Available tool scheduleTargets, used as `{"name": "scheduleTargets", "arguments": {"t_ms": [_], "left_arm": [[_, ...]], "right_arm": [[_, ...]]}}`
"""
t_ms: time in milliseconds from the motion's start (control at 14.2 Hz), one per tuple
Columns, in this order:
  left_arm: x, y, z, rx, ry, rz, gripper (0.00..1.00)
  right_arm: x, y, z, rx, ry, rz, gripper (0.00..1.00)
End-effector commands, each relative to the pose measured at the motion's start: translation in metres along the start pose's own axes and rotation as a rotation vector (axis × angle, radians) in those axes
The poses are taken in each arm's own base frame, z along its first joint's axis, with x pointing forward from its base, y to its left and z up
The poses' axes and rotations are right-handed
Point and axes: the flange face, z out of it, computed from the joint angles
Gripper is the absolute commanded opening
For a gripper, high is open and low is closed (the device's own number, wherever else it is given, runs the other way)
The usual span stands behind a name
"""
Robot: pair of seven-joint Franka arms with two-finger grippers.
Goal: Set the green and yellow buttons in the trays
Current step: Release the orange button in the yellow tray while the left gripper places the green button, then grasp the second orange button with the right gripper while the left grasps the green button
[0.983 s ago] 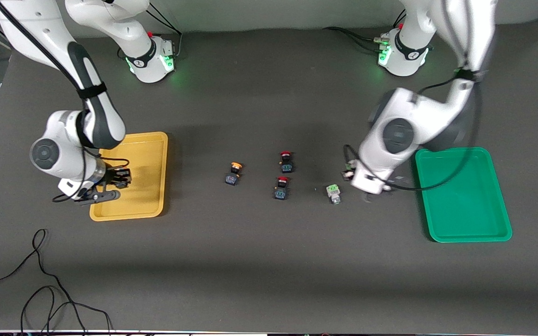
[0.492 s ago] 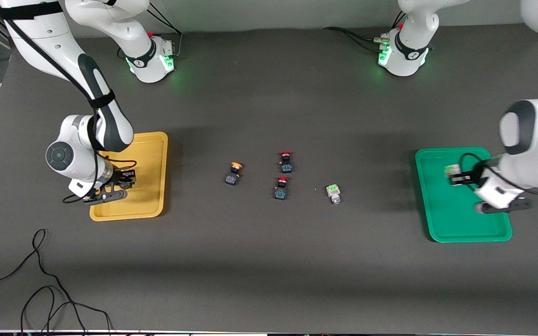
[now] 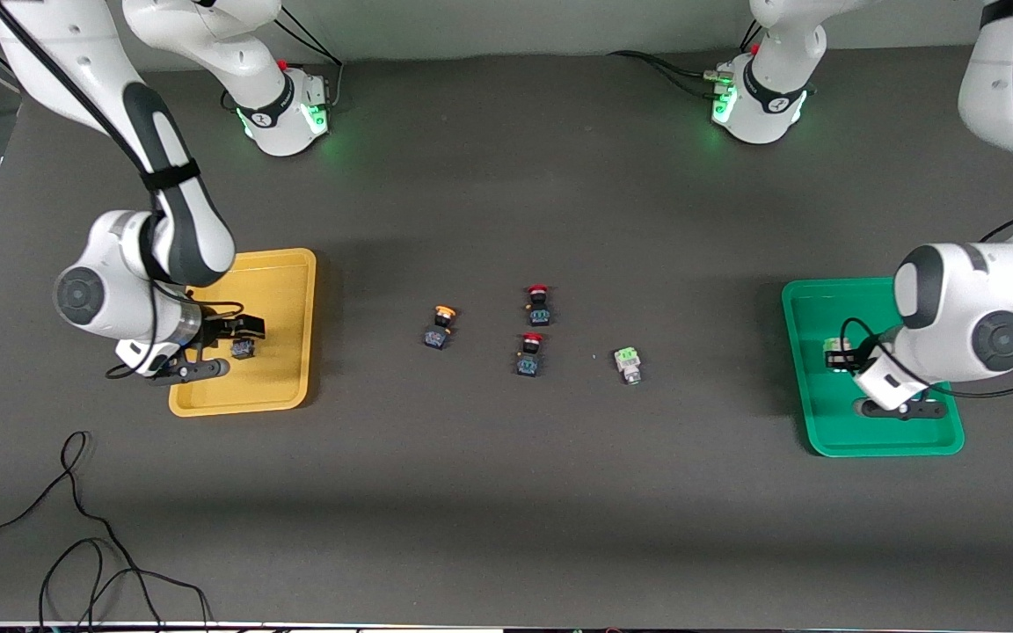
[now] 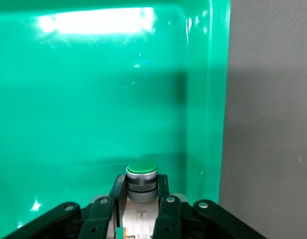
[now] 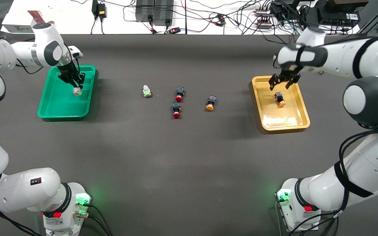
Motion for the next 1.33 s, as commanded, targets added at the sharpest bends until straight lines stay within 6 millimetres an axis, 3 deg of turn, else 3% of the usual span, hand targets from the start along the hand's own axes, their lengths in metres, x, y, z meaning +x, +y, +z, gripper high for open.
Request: {"name": "scheduleTargets", "arguments": {"t_ms": [0, 140, 351, 421, 562, 702, 773, 983, 1124, 1264], "left_arm": [[0.003, -0.001, -0.019, 0.050, 0.012, 0.031, 1.00], [0.005, -0.007, -0.061, 0.069, 0.011, 0.024, 1.00], [0.013, -0.010, -0.150, 0.083, -0.038, 0.036, 1.00], [0.016, -0.006, -0.169, 0.079, -0.029, 0.037, 1.00], [0.018, 0.022, -0.178, 0.036, -0.013, 0.043, 1.00], [0.018, 0.067, -0.174, 0.020, -0.020, 0.054, 1.00], [0.016, 0.102, -0.171, 0.010, -0.024, 0.044, 1.00], [0.010, 0.207, -0.163, -0.030, 0.001, -0.068, 1.00], [0.002, 0.269, -0.157, -0.036, 0.043, -0.116, 1.00], [-0.004, 0.316, -0.148, -0.056, 0.084, -0.167, 1.00]], "right_arm": [[0.015, -0.030, -0.072, 0.051, -0.010, 0.027, 1.00], [0.027, -0.066, -0.102, 0.048, -0.015, 0.088, 1.00], [0.041, -0.142, -0.111, 0.026, 0.010, 0.200, 1.00], [0.048, -0.173, -0.108, 0.012, 0.014, 0.240, 1.00], [0.059, -0.225, -0.094, -0.006, 0.022, 0.304, 1.00], [0.068, -0.272, -0.064, 0.010, 0.002, 0.335, 1.00], [0.070, -0.294, -0.046, 0.028, 0.005, 0.353, 1.00], [0.075, -0.335, 0.018, 0.034, 0.034, 0.367, 1.00], [0.077, -0.341, 0.057, 0.011, 0.047, 0.358, 1.00], [0.074, -0.345, 0.085, -0.015, 0.033, 0.351, 1.00]]}}
